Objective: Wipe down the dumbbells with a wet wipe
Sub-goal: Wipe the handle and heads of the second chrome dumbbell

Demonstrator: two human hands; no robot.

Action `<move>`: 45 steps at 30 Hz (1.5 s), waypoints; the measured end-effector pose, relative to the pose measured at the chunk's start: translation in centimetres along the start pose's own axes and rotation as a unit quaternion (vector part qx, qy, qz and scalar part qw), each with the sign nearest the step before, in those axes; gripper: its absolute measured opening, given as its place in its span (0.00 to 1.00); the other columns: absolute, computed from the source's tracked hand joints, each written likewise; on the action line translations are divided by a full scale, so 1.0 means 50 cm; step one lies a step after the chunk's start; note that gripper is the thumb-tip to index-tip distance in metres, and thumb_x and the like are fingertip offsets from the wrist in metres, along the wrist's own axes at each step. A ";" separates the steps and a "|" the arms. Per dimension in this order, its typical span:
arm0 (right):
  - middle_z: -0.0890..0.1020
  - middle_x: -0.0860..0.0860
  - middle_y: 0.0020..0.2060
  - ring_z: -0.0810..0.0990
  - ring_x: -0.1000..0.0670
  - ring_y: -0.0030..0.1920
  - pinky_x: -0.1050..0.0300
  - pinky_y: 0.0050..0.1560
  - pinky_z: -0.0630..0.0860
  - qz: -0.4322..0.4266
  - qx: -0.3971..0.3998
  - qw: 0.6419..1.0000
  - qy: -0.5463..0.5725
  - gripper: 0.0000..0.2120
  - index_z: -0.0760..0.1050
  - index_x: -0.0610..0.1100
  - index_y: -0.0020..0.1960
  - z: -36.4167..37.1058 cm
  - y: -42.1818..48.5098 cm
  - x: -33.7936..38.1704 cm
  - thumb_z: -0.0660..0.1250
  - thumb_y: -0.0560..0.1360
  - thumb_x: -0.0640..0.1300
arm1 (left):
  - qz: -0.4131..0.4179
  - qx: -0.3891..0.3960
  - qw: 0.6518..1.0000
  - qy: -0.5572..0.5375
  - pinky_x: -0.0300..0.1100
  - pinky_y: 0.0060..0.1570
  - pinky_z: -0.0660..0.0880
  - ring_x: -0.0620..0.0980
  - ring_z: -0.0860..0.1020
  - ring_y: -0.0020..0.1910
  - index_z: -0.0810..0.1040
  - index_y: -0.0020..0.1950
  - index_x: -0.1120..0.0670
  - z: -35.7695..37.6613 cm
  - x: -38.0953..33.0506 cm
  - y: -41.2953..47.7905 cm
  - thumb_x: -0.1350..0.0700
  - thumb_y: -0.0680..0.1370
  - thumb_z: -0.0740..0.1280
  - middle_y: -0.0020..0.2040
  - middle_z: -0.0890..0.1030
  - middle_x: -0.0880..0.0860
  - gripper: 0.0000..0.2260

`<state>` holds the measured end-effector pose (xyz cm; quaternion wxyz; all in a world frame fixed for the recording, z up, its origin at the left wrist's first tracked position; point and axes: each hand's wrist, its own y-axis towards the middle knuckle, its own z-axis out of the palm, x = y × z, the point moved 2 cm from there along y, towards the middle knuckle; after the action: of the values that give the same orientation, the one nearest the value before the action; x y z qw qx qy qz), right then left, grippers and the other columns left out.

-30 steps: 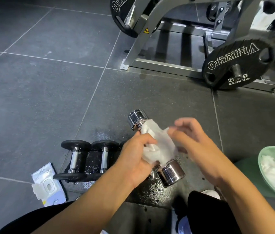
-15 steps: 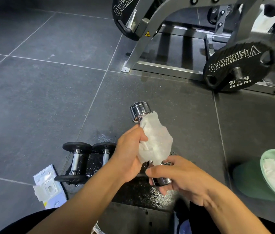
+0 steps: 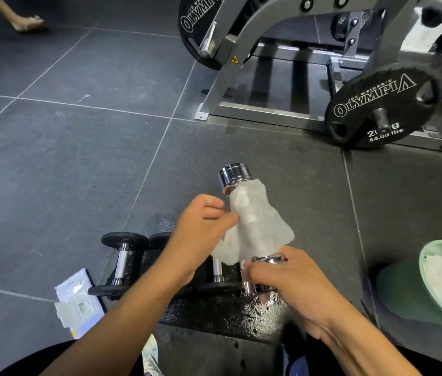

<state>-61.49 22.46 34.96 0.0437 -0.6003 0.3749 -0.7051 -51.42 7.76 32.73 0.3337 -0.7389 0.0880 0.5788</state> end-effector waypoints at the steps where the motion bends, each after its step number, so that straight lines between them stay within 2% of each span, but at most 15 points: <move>1: 0.81 0.50 0.33 0.79 0.52 0.34 0.55 0.33 0.73 -0.001 -0.005 1.000 0.002 0.09 0.81 0.41 0.40 -0.002 0.000 0.000 0.76 0.60 0.41 | 0.029 -0.050 0.997 0.058 0.46 0.53 0.77 0.49 0.80 0.52 0.76 0.56 0.49 0.002 0.007 -0.001 0.48 0.73 0.78 0.54 0.81 0.50 0.17; 4: 0.80 0.50 0.33 0.78 0.52 0.34 0.57 0.33 0.74 -0.008 -0.019 1.000 -0.017 0.10 0.81 0.38 0.41 -0.003 0.000 -0.001 0.76 0.62 0.41 | 0.097 -0.111 0.967 0.209 0.46 0.55 0.74 0.48 0.75 0.53 0.75 0.52 0.50 0.024 0.018 -0.011 0.46 0.77 0.73 0.52 0.78 0.49 0.11; 7: 0.78 0.49 0.33 0.75 0.51 0.34 0.55 0.35 0.73 -0.020 -0.028 0.998 -0.045 0.09 0.80 0.36 0.43 0.004 -0.003 0.000 0.76 0.66 0.37 | -0.019 -0.004 0.998 -0.059 0.53 0.54 0.78 0.54 0.82 0.51 0.80 0.48 0.58 0.061 0.018 -0.020 0.53 0.82 0.63 0.50 0.85 0.60 0.10; 9: 0.78 0.49 0.32 0.74 0.51 0.34 0.53 0.36 0.71 -0.022 -0.027 0.997 -0.061 0.08 0.80 0.36 0.44 0.011 -0.005 0.000 0.77 0.67 0.37 | -0.100 0.029 0.965 -0.242 0.54 0.54 0.77 0.58 0.83 0.50 0.83 0.53 0.60 0.081 0.003 -0.031 0.53 0.82 0.61 0.51 0.86 0.62 0.14; 12: 0.76 0.51 0.30 0.71 0.52 0.32 0.56 0.36 0.67 -0.041 0.001 0.996 -0.085 0.05 0.79 0.38 0.39 0.019 -0.009 0.001 0.75 0.69 0.35 | -0.133 0.032 0.950 -0.279 0.53 0.56 0.82 0.59 0.87 0.54 0.84 0.59 0.61 0.090 -0.005 -0.034 0.49 0.82 0.66 0.55 0.87 0.64 0.16; 15: 0.76 0.50 0.31 0.72 0.51 0.33 0.57 0.34 0.68 -0.027 0.038 0.996 -0.077 0.05 0.79 0.37 0.39 0.023 -0.010 -0.003 0.75 0.69 0.34 | -0.148 0.027 0.951 -0.269 0.49 0.41 0.83 0.55 0.86 0.38 0.82 0.54 0.59 0.081 -0.012 -0.025 0.53 0.80 0.72 0.42 0.86 0.60 0.09; 18: 0.79 0.43 0.34 0.76 0.44 0.37 0.54 0.35 0.74 0.021 0.124 0.992 0.009 0.07 0.81 0.34 0.42 0.030 -0.011 -0.012 0.76 0.66 0.36 | -0.190 0.083 0.927 -0.312 0.36 0.22 0.66 0.48 0.70 0.22 0.72 0.38 0.53 0.068 -0.019 -0.014 0.53 0.79 0.70 0.27 0.71 0.52 0.12; 22: 0.78 0.37 0.34 0.74 0.43 0.31 0.51 0.36 0.73 0.082 0.238 0.954 0.163 0.11 0.82 0.35 0.46 0.033 -0.012 -0.007 0.74 0.65 0.36 | -0.206 0.144 0.889 -0.384 0.36 0.22 0.55 0.45 0.65 0.20 0.66 0.34 0.51 0.066 -0.022 -0.009 0.51 0.78 0.67 0.26 0.66 0.49 0.16; 25: 0.78 0.45 0.31 0.73 0.47 0.32 0.57 0.35 0.71 0.020 0.118 0.992 -0.037 0.06 0.81 0.38 0.42 0.029 -0.007 -0.001 0.75 0.66 0.39 | -0.197 0.130 0.902 -0.362 0.34 0.20 0.56 0.45 0.61 0.19 0.64 0.32 0.50 0.068 -0.028 0.001 0.52 0.79 0.67 0.25 0.63 0.48 0.18; 29: 0.80 0.55 0.29 0.72 0.54 0.28 0.57 0.30 0.66 -0.068 -0.104 0.955 -0.271 0.11 0.77 0.48 0.40 0.045 -0.003 -0.011 0.76 0.65 0.52 | -0.160 0.019 0.941 -0.298 0.35 0.24 0.65 0.48 0.67 0.22 0.69 0.37 0.53 0.077 -0.027 0.001 0.57 0.80 0.68 0.27 0.67 0.51 0.14; 32: 0.81 0.56 0.34 0.79 0.55 0.36 0.62 0.32 0.68 -0.098 -0.160 0.922 -0.338 0.15 0.74 0.53 0.42 0.056 0.000 -0.018 0.73 0.69 0.62 | -0.124 -0.040 0.955 -0.265 0.41 0.33 0.74 0.50 0.78 0.31 0.78 0.44 0.56 0.091 -0.014 -0.004 0.57 0.80 0.71 0.33 0.78 0.54 0.06; 35: 0.80 0.58 0.38 0.79 0.56 0.40 0.65 0.34 0.68 -0.110 -0.176 0.904 -0.373 0.16 0.72 0.56 0.47 0.055 0.006 -0.019 0.69 0.71 0.66 | -0.120 -0.030 0.958 -0.258 0.47 0.44 0.79 0.52 0.83 0.40 0.81 0.48 0.57 0.096 -0.008 -0.006 0.57 0.81 0.71 0.39 0.83 0.56 0.04; 37: 0.81 0.57 0.38 0.80 0.56 0.39 0.63 0.33 0.69 -0.090 -0.170 0.912 -0.362 0.19 0.70 0.56 0.48 0.054 0.005 -0.014 0.71 0.69 0.66 | -0.127 -0.017 0.954 -0.273 0.46 0.44 0.80 0.52 0.84 0.39 0.81 0.48 0.56 0.093 -0.010 -0.010 0.58 0.81 0.71 0.38 0.84 0.55 0.03; 41: 0.84 0.58 0.39 0.80 0.60 0.35 0.62 0.35 0.73 -0.019 -0.110 0.972 -0.209 0.27 0.67 0.55 0.52 0.042 0.006 -0.006 0.81 0.64 0.56 | -0.168 0.025 0.932 -0.321 0.42 0.29 0.79 0.52 0.81 0.31 0.78 0.51 0.58 0.081 -0.024 -0.015 0.61 0.80 0.72 0.36 0.80 0.57 0.04; 45: 0.82 0.49 0.35 0.78 0.53 0.33 0.57 0.34 0.74 0.030 0.013 0.999 -0.019 0.31 0.71 0.41 0.60 0.050 0.008 0.007 0.80 0.62 0.40 | -0.193 0.069 0.926 -0.318 0.39 0.28 0.74 0.51 0.76 0.26 0.77 0.48 0.57 0.061 -0.033 0.000 0.57 0.78 0.73 0.31 0.77 0.55 0.06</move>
<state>-59.53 20.78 34.99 0.0795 -0.6018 0.3829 -0.6963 -54.38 9.15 33.91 0.4995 -0.4934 -0.1270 0.7007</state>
